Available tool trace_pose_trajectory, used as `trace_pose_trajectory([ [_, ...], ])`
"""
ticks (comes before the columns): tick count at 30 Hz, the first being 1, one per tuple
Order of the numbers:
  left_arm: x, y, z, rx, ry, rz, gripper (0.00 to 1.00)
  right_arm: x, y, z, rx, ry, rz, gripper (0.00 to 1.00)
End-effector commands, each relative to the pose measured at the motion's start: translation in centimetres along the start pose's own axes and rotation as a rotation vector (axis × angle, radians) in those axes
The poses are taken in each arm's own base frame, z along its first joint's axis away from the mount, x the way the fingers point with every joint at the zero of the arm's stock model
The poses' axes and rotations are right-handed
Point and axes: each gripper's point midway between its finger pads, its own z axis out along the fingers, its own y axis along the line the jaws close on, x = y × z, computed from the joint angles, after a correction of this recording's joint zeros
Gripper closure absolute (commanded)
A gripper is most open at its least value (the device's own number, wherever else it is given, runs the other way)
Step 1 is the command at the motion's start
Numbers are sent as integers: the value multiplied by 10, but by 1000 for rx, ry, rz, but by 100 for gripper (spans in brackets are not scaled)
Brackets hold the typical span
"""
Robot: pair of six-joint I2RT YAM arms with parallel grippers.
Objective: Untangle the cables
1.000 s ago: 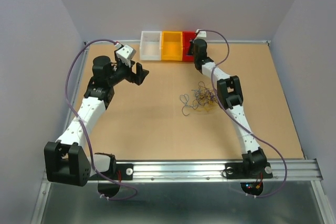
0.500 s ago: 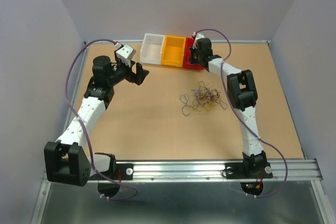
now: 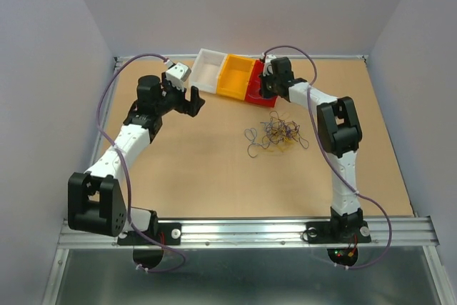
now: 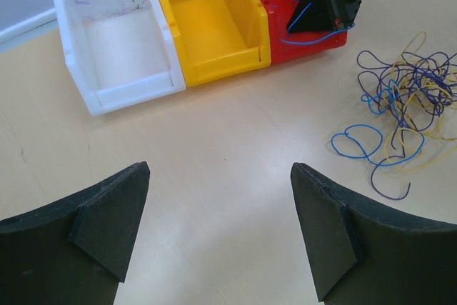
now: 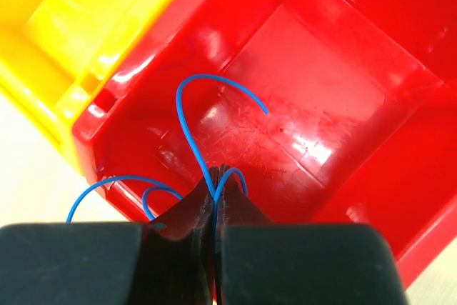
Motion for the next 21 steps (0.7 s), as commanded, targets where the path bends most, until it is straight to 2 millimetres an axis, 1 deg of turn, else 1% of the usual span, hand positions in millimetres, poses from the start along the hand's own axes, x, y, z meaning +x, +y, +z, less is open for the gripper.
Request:
trace_pose_trajectory([
  [1, -31, 10, 11, -51, -66, 28, 7, -39, -12, -2, 73, -75, 90, 99],
  [2, -21, 16, 24, -55, -31, 8, 7, -39, -13, 0, 81, -73, 100, 100],
  [3, -36, 23, 31, -68, -49, 12, 7, -44, -18, 7, 110, -87, 138, 99],
  [4, -35, 27, 39, -71, -27, 1, 7, -46, -20, 8, 122, -91, 160, 99],
  [5, -37, 36, 59, -70, -10, -9, 7, -54, -21, 9, 133, -112, 199, 99],
  [6, -35, 38, 68, -66, 13, -15, 7, -49, -23, 15, 141, -104, 224, 99],
  [7, -37, 41, 77, -67, 21, -13, 7, -50, -23, 16, 143, -107, 241, 99],
  [8, -41, 50, 96, -78, 23, -5, 7, -48, -25, 19, 157, -107, 271, 99],
  [9, -45, 54, 106, -81, 22, 1, 7, -49, -25, 20, 166, -111, 284, 99],
  [10, -23, 54, 127, -73, 79, -9, 7, -43, -28, 23, 178, -102, 296, 99],
  [11, -49, 60, 137, -87, 41, 20, 7, -41, -34, 24, 218, -106, 309, 100],
  [12, -48, 60, 149, -88, 52, 24, 7, -39, -34, 25, 221, -104, 312, 99],
  [13, -42, 61, 158, -92, 84, 13, 7, -36, -36, 27, 229, -94, 313, 99],
  [14, -41, 64, 169, -99, 88, 10, 7, -30, -37, 29, 241, -82, 315, 99],
  [15, -35, 67, 188, -95, 108, 2, 7, -27, -38, 29, 250, -76, 311, 100],
  [17, -20, 70, 204, -98, 153, -3, 7, -23, -40, 29, 260, -64, 307, 100],
  [18, -12, 73, 219, -108, 165, 3, 7, -21, -39, 29, 263, -59, 304, 99],
  [19, -3, 72, 225, -103, 192, 3, 7, -20, -39, 29, 264, -55, 301, 99],
  [20, 17, 76, 235, -102, 227, 4, 7, -16, -39, 29, 266, -45, 300, 99],
  [21, 14, 76, 240, -108, 221, 9, 7, -16, -36, 27, 266, -42, 296, 99],
])
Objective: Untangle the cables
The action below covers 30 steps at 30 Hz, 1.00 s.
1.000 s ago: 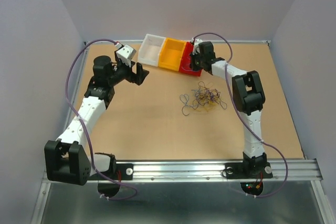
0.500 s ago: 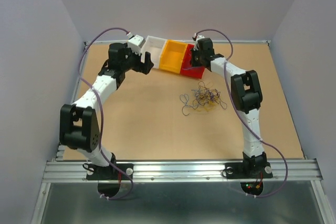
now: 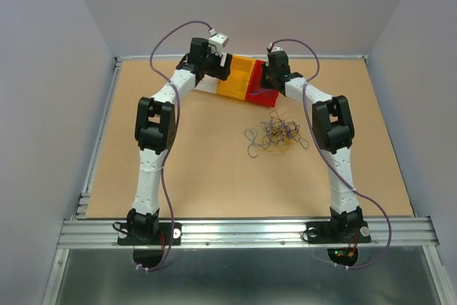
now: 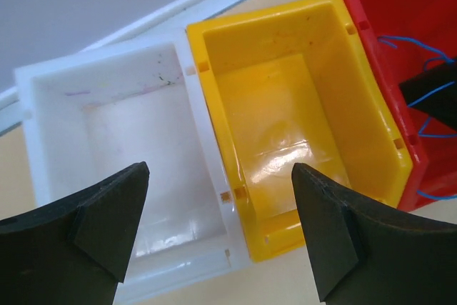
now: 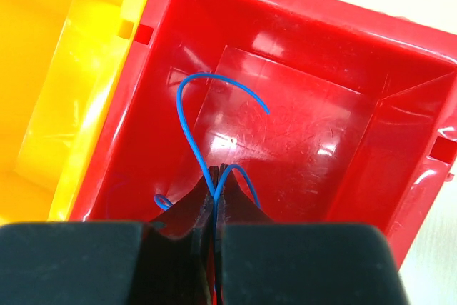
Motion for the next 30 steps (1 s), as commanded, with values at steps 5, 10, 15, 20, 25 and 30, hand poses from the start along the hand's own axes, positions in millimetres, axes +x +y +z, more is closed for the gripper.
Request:
trace_pose_trajectory([
  [5, 39, 3, 26, -57, 133, 11, 29, 26, -9, 3, 84, 63, -6, 99],
  [10, 48, 11, 0, -155, 129, -38, 94, 23, -11, 7, 109, 58, -10, 99],
  [15, 68, -13, -48, -162, 121, -130, 100, 26, -11, 12, 105, 74, -19, 100],
  [20, 62, -38, -74, -148, 49, -195, 98, 28, -6, 17, 85, 90, -22, 99],
  [25, 51, -81, -84, -62, 25, -175, 68, 11, -1, 26, 71, 60, -37, 99],
  [30, 53, -112, -93, -2, 32, -150, 46, -1, 4, 23, 52, 46, -58, 100],
])
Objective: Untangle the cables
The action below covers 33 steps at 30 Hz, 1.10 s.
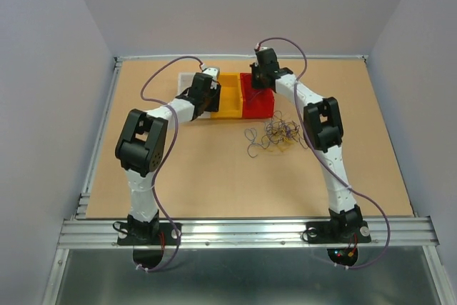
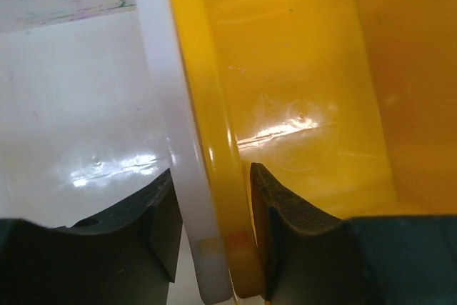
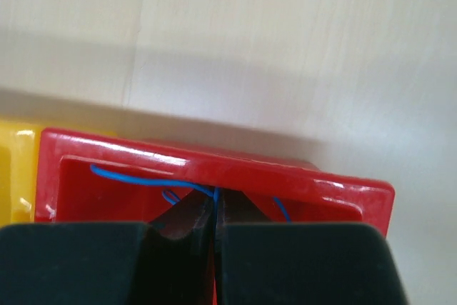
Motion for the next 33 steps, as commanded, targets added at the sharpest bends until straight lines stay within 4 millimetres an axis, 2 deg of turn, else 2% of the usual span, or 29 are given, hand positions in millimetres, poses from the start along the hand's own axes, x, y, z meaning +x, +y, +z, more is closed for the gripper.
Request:
trace_pose_trajectory([
  [1, -50, -90, -62, 304, -151, 57, 43, -13, -34, 12, 73, -42, 12, 99],
  [4, -49, -98, -68, 329, -152, 64, 30, -15, -34, 8, 78, -44, 0, 99],
  [6, -53, -97, -69, 319, -163, 67, 27, -16, -36, 5, 84, -45, -17, 99],
  [9, -60, -92, -68, 305, -179, 75, 25, -17, -36, 1, 82, -46, -25, 100],
  [12, -67, -87, -68, 291, -194, 84, 23, -10, -35, -2, 83, -28, -31, 99],
  [16, -81, -76, -71, 280, -212, 92, 23, -12, -36, -17, 108, -33, -51, 100],
  [18, -81, -72, -69, 284, -202, 97, 23, -7, -32, -22, 84, -17, -72, 98],
  [19, -80, -68, -67, 280, -197, 94, 23, 4, -29, -22, 66, 10, -76, 97],
  [22, -78, -54, -61, 264, -197, 95, 23, 14, -21, -24, 16, 40, -68, 91],
  [23, -70, -46, -50, 238, -192, 113, 23, 17, -17, -21, -10, 50, -63, 83],
  [25, -72, -44, -46, 231, -193, 120, 23, 15, -15, -21, -13, 44, -52, 78],
  [26, -72, -42, -42, 225, -189, 122, 23, 9, -13, -21, -14, 30, -48, 76],
  [27, -75, -40, -36, 213, -189, 120, 23, 4, -12, -23, -17, 20, -42, 67],
  [29, -79, -38, -32, 208, -191, 114, 24, -9, -9, -30, -19, -8, -36, 66],
  [31, -84, -38, -31, 211, -198, 110, 24, -25, -8, -44, -9, -45, -31, 58],
  [33, -87, -40, -34, 222, -202, 106, 24, -33, -8, -54, 3, -65, -33, 52],
])
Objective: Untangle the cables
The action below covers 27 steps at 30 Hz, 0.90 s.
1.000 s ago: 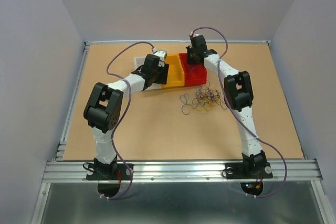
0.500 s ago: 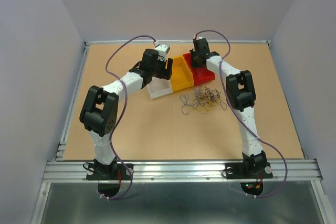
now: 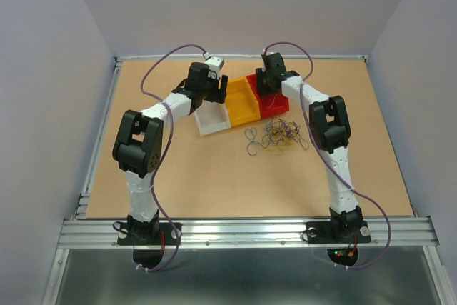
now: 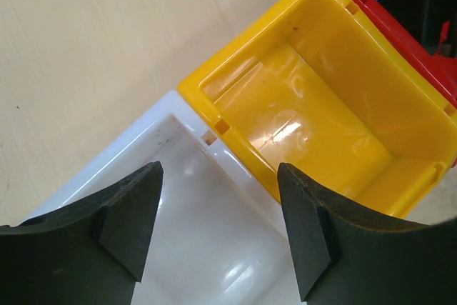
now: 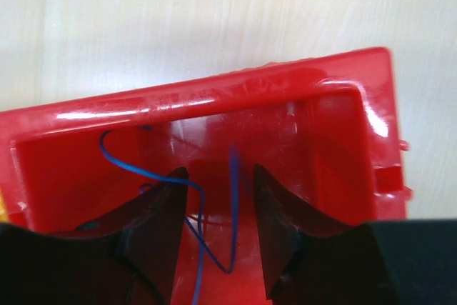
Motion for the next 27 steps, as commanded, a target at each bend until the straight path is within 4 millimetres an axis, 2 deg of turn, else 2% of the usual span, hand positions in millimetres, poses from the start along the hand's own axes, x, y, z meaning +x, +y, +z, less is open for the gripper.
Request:
trace_pose_trajectory([
  [1, -39, -2, -8, 11, -89, 22, 24, -65, 18, -61, -17, -156, 7, 50],
  [8, -64, -5, -31, 17, -144, 35, 24, -80, 13, -101, 9, -205, 31, 42],
  [11, -73, -7, -44, 17, -161, 43, 23, -71, 13, -106, 2, -188, 44, 33],
  [15, -88, -12, -69, 28, -198, 73, 21, -67, 13, -128, -5, -193, 50, 32],
  [16, -85, -14, -72, 40, -191, 86, 20, -61, 14, -131, -9, -183, 51, 33],
  [17, -91, -16, -81, 49, -206, 99, 20, -55, 18, -143, -19, -179, 46, 34],
  [20, -85, -30, -95, 121, -199, 131, 20, -30, 24, -156, -24, -146, 50, 34],
  [21, -82, -34, -98, 142, -196, 139, 20, -18, 24, -160, -20, -128, 43, 34],
  [22, -71, -39, -98, 164, -176, 146, 17, 3, 29, -169, -15, -106, 22, 33],
  [24, -66, -52, -105, 192, -175, 172, 16, 23, 19, -177, 64, -100, 20, 31],
  [25, -57, -56, -105, 214, -161, 188, 14, 43, 12, -184, 98, -82, 28, 30],
  [26, -53, -65, -107, 239, -156, 201, 14, 48, 6, -190, 119, -89, 46, 29],
  [27, -47, -73, -112, 277, -146, 224, 14, 63, -7, -197, 171, -90, 78, 26],
])
